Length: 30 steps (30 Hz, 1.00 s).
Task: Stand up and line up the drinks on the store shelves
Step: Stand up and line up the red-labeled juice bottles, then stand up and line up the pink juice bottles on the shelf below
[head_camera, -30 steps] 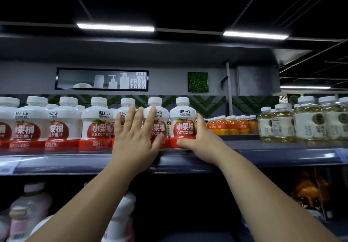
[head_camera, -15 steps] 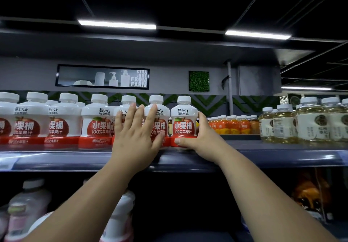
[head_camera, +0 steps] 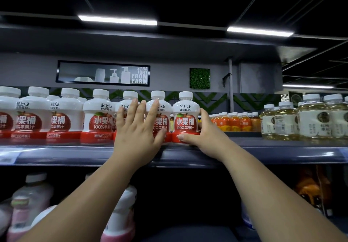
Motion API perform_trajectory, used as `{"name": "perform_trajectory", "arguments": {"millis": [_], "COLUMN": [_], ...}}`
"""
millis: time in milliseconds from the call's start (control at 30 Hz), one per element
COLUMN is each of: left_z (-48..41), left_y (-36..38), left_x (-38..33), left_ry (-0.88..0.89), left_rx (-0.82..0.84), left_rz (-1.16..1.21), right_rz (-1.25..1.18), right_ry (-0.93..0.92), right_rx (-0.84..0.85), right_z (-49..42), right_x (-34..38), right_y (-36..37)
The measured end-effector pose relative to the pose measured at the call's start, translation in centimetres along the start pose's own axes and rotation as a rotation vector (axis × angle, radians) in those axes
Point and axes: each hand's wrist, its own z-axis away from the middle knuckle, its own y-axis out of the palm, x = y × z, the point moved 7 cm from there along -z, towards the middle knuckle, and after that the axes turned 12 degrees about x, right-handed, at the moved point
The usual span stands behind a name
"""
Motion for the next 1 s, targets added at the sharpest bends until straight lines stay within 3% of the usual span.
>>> {"name": "perform_trajectory", "arguments": {"millis": [133, 300, 467, 800, 1000], "left_z": [0.1, 0.3, 1.8, 10.4, 16.4], "left_y": [0.0, -0.3, -0.4, 0.0, 0.2], "left_x": [0.0, 0.0, 1.2, 3.1, 5.6], "left_ry": [0.003, 0.011, 0.069, 0.175, 0.093], "left_rx": [-0.007, 0.037, 0.138, 0.202, 0.291], "left_rz": [-0.008, 0.024, 0.055, 0.112, 0.12], "right_rz": [0.044, 0.287, 0.46, 0.348, 0.183], "right_ry": [0.026, 0.107, -0.097, -0.32, -0.249], "right_rx": [-0.01, -0.094, -0.317, -0.318, -0.078], "right_z": [-0.2, 0.4, 3.2, 10.1, 11.7], "right_x": [0.0, 0.9, 4.0, 6.0, 4.7], "right_y": [0.2, 0.0, -0.6, 7.2, 13.0]}}
